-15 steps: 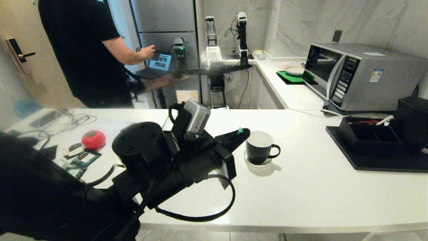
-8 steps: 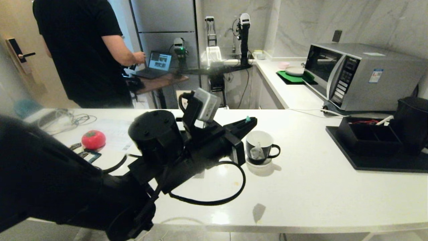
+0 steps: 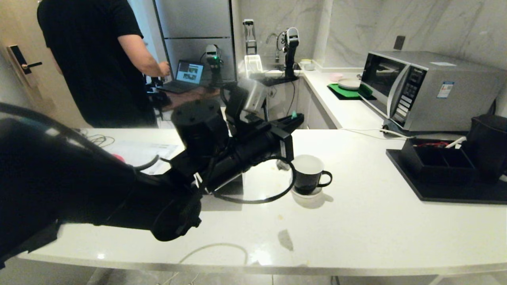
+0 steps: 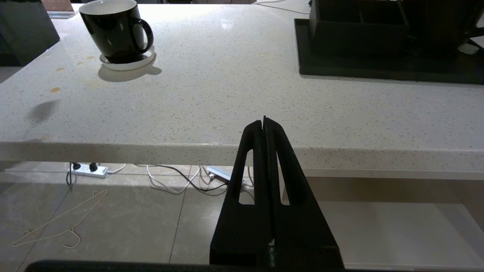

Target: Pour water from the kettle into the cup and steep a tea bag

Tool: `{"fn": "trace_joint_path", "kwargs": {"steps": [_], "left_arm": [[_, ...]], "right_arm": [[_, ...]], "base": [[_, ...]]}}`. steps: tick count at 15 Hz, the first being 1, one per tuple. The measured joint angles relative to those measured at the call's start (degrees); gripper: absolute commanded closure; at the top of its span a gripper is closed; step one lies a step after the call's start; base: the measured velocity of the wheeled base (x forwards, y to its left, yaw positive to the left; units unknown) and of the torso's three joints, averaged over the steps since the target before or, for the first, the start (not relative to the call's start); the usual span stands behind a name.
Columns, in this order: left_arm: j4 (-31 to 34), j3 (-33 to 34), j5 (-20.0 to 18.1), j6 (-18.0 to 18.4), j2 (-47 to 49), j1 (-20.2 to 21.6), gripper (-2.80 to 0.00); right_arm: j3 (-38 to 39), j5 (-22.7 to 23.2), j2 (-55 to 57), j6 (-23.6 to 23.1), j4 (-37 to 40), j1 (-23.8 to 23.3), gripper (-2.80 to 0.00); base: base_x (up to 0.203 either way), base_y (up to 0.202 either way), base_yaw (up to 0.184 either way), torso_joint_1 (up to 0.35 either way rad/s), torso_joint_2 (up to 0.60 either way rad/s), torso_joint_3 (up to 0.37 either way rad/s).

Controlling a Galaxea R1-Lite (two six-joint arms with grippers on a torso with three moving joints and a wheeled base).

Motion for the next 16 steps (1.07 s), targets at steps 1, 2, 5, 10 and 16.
{"fn": "trace_joint_path", "kwargs": {"steps": [1,2,5,10,16], "left_arm": [[0.8,-1.2,-0.5,0.0,0.3,0.6,0.00],[1.9,-2.9,-1.3,0.0,0.7,1.6,0.00],[6.2,-9.0,-4.8,0.0,2.3,4.1,0.00],[14.3,-21.6,-7.8,0.0,6.6,5.7,0.00],[21.1,-30.1,-11.2,0.0,11.7,5.6,0.00]], "right_arm": [[0.0,0.0,0.0,0.0,0.0,0.0,0.00],[0.0,0.0,0.0,0.0,0.0,0.0,0.00],[0.0,0.0,0.0,0.0,0.0,0.0,0.00],[0.0,0.0,0.0,0.0,0.0,0.0,0.00],[0.0,0.0,0.1,0.0,0.0,0.0,0.00]], "base": [[0.000,0.000,0.000,0.000,0.00,0.000],[0.000,0.000,0.000,0.000,0.00,0.000],[0.000,0.000,0.000,0.000,0.00,0.000],[0.000,0.000,0.000,0.000,0.00,0.000],[0.000,0.000,0.000,0.000,0.00,0.000]]}}
